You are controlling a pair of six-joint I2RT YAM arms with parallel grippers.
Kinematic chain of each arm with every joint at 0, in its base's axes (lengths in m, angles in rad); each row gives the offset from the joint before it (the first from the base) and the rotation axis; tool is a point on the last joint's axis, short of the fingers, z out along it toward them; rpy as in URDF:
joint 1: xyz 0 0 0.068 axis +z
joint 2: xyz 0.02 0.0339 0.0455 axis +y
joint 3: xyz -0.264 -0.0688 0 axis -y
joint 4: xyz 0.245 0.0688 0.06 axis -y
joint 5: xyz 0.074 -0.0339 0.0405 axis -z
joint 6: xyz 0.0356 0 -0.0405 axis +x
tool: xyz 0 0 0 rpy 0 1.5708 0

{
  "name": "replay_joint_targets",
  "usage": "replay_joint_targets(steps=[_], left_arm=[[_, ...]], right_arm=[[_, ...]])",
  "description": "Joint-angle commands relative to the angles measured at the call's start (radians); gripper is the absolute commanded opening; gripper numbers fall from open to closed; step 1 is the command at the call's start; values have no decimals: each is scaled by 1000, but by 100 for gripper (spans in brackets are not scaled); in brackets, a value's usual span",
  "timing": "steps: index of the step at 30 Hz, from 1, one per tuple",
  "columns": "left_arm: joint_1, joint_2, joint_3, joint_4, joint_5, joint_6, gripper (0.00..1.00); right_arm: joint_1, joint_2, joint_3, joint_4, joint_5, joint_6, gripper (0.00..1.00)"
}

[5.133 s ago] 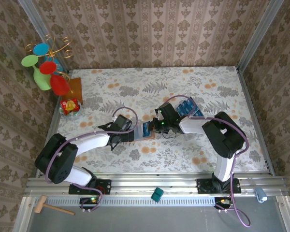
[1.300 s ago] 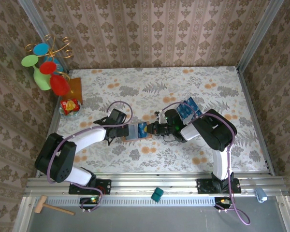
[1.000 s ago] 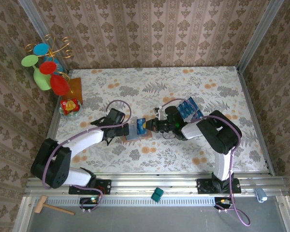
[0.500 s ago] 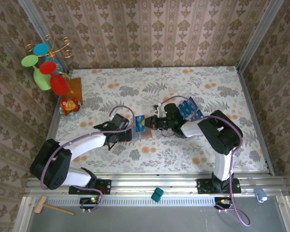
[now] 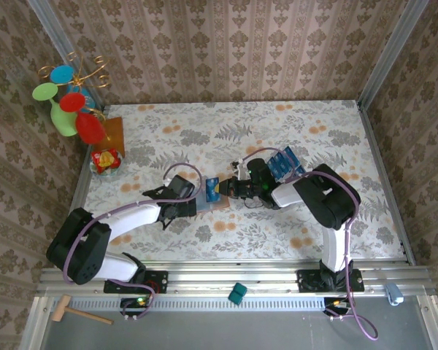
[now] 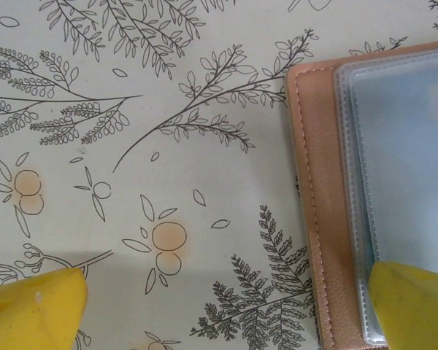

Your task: Put the credit cards into the card holder

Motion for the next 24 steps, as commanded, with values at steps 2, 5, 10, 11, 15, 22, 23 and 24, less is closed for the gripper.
replay_joint_targets(steps=[2, 5, 10, 11, 15, 22, 23, 24], left_arm=[[-4, 5, -15, -17, -24, -20, 100], [-4, 8, -15, -17, -24, -20, 100], [-4, 8, -15, -17, -25, -19, 100], [-4, 9, -15, -16, -26, -19, 100], [-4, 13, -15, -17, -27, -17, 100], [-5, 14, -16, -14, -24, -17, 100], [-4, 16, -15, -14, -24, -16, 100], [-4, 15, -15, -12, -24, -16, 100]], right_arm=[[-4, 23, 2, 55, -24, -3, 0], [-4, 33, 2, 65, -25, -1, 0], [-4, 48, 3, 83, -30, 3, 0], [-4, 52, 4, 89, -31, 4, 0], [-4, 68, 5, 114, -39, 13, 0], [-4, 88, 9, 134, -48, 19, 0], [-4, 90, 10, 138, -49, 21, 0], [-3, 93, 11, 143, -52, 24, 0]])
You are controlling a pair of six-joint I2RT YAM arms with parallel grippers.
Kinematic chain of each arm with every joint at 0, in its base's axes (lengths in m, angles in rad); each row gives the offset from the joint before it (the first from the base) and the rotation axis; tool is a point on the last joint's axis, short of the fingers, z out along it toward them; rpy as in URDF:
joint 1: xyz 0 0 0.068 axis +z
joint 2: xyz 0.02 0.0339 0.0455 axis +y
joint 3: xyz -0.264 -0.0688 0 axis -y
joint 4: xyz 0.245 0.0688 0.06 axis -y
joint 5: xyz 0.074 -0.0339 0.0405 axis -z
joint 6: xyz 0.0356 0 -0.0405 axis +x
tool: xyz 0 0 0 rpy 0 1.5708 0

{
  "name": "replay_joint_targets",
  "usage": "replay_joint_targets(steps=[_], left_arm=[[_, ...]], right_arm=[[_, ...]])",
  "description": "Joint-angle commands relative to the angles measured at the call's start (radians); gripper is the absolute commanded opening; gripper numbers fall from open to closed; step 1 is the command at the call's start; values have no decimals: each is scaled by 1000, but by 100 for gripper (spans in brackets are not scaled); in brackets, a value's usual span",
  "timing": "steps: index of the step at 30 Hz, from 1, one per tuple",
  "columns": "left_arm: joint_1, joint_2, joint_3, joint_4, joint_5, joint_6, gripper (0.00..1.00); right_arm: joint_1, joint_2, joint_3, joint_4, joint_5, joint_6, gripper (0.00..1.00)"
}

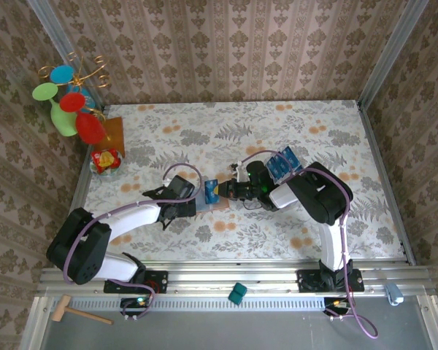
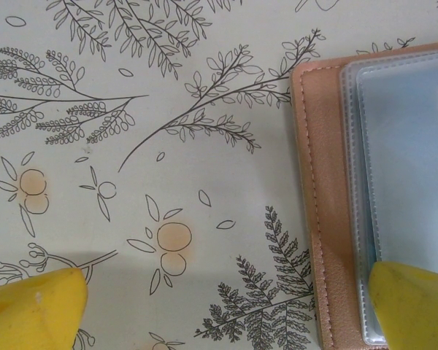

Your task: Put the credit cards into the card holder

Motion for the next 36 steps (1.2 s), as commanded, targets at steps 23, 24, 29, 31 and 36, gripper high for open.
replay_joint_targets(steps=[23, 24, 29, 31, 36], left_arm=[[-5, 21, -4, -15, -16, -16, 100], [-5, 22, -4, -15, -15, -15, 100], [-7, 20, -1, -17, -15, -16, 100], [-6, 20, 0, -19, -15, -15, 100], [-6, 20, -1, -20, -15, -16, 100]], right_arm=[[9, 63, 33, 59, -92, 21, 0], [9, 65, 34, 59, -95, 22, 0], [9, 70, 34, 58, -110, 21, 0], [11, 72, 33, 56, -112, 21, 0], [10, 74, 23, 57, -118, 18, 0]])
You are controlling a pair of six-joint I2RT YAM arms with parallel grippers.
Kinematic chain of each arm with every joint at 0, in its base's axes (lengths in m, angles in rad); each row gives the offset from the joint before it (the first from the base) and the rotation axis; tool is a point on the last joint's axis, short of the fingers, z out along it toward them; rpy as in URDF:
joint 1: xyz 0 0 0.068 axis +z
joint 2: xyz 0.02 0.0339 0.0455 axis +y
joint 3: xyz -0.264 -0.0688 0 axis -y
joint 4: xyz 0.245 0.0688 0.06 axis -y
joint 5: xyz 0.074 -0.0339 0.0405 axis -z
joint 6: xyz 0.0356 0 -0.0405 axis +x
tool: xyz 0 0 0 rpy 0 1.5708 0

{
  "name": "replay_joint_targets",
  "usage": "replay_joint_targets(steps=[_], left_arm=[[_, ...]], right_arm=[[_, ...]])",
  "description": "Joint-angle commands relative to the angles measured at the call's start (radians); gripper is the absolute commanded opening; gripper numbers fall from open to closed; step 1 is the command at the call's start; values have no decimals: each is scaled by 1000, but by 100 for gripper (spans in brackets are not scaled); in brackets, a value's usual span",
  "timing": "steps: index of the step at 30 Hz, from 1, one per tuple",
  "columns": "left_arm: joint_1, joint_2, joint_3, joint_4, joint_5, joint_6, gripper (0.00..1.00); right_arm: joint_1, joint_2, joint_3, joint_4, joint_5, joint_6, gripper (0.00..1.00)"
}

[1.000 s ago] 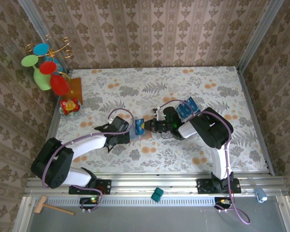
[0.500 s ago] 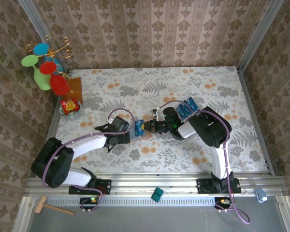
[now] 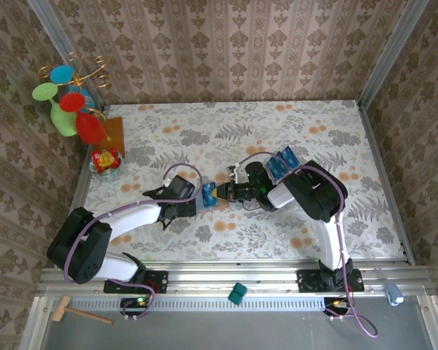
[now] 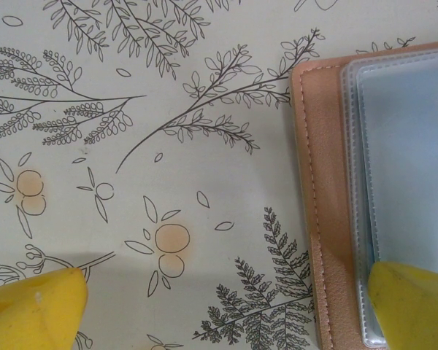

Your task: Put the credit cards into the card holder

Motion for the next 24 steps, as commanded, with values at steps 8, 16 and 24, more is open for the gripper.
replay_joint_targets(steps=[8, 16, 24], left_arm=[[-6, 13, -1, -25, -16, -14, 100], [-7, 12, 1, -25, -15, -13, 100], [-7, 12, 1, -24, -18, -13, 100]], right_arm=[[6, 18, -21, 13, -23, -9, 0], [6, 27, -31, 15, -24, -9, 0], [6, 30, -35, 8, -23, -9, 0]])
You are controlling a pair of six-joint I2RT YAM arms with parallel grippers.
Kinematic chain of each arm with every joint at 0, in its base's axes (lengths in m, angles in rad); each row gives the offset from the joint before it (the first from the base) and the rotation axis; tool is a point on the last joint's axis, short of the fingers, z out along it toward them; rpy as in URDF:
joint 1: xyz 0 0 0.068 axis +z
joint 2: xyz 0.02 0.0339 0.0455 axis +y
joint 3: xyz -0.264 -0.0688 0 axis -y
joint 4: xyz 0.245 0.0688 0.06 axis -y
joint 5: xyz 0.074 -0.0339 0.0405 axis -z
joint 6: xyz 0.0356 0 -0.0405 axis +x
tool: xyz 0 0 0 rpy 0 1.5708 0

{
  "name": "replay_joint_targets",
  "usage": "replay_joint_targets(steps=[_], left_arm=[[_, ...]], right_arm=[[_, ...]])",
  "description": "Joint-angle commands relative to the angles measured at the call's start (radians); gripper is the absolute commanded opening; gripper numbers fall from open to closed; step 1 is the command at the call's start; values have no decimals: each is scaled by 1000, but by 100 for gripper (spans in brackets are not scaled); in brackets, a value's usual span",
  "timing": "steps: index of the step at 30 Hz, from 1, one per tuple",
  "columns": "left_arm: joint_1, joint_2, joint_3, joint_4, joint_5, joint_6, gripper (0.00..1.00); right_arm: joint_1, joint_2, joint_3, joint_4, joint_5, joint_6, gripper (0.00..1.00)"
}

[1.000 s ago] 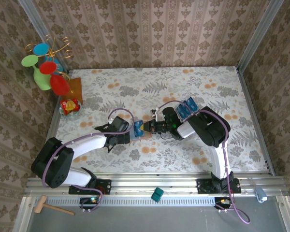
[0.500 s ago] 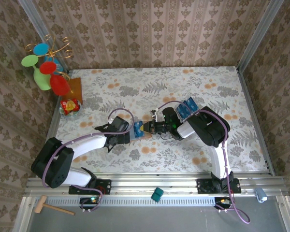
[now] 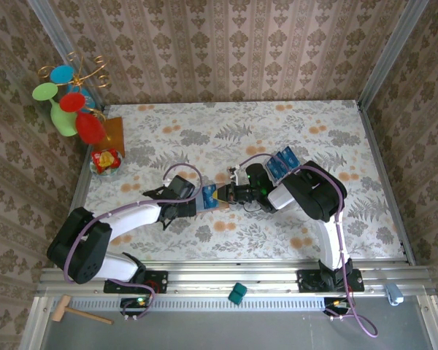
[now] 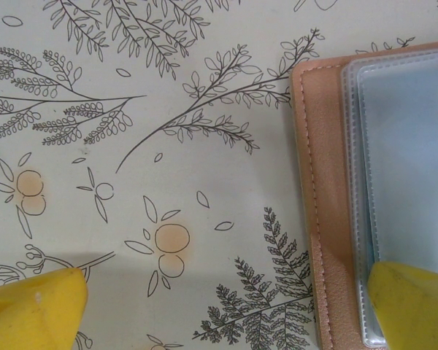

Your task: Put the credit cards into the card holder

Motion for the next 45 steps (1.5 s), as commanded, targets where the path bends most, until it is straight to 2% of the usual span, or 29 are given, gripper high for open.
replay_joint_targets(steps=[1, 11, 25, 45], left_arm=[[-6, 13, 1, -23, -17, -14, 100], [-7, 12, 1, -20, -17, -13, 100], [-6, 10, 0, -22, -18, -12, 100], [-6, 11, 5, -21, -18, -10, 100]], right_arm=[[2, 25, -16, -5, -16, -5, 0], [-3, 51, 37, -96, -44, 20, 0], [-12, 48, 12, -72, -26, 98, 0], [-12, 48, 13, -124, -33, 138, 0]])
